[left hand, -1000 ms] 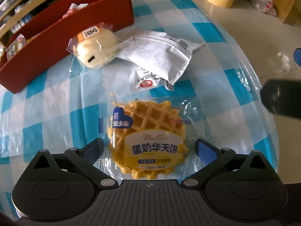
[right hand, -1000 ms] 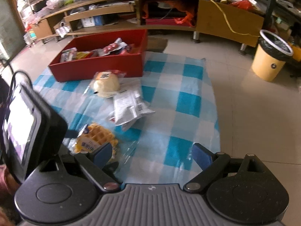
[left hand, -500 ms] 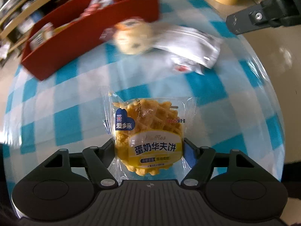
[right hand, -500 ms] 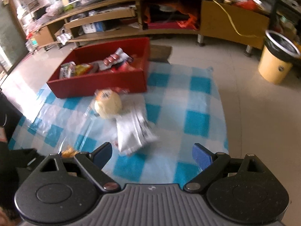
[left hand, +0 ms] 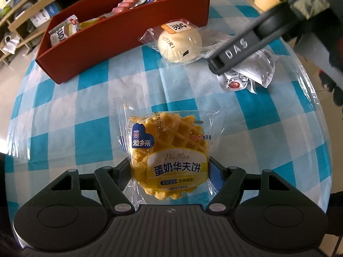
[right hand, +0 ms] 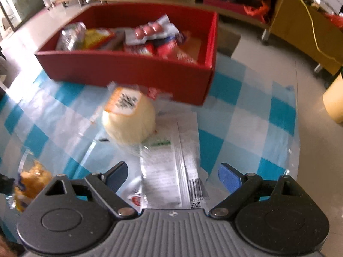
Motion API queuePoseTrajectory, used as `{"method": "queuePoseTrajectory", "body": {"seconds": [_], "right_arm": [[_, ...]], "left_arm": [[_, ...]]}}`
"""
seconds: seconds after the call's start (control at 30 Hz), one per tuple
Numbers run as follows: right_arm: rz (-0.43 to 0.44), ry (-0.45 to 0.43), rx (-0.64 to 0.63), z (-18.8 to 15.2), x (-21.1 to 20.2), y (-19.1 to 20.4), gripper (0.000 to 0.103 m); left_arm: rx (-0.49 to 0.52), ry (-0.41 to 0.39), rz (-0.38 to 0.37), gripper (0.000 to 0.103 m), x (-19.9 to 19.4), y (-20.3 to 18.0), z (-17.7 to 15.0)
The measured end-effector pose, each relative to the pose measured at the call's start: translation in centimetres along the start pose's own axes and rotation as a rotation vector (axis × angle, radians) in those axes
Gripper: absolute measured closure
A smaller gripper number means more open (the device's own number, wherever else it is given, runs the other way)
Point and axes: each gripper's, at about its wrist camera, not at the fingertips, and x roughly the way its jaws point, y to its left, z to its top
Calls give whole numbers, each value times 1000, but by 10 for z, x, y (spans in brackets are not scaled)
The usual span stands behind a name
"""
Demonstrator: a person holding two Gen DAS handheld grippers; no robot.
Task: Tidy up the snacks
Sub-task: 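Grasp the white milk-drink pouch with the right gripper while the left holds the waffle pack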
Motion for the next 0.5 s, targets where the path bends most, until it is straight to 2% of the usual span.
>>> {"method": "queuePoseTrajectory", "body": {"seconds": [0.13,0.2,0.23,0.33,0.5], "right_arm": [[33,33,57,-2,10,-6,14],[38,48,66,-1,12,-4,9],[44,73,65,-1,15,-3,1],[-7,94,18,1,19,9,1],[28,95,76,4,16,-2,2]], "left_arm": [[20,-5,18,24,1,-3,-1],[15,-2,14,23,1,-2,-1],[10,0,9,23,1,0,-1],[2,7,4,22,4,2,0],[6,10,3,22,5,2,-2]]}}
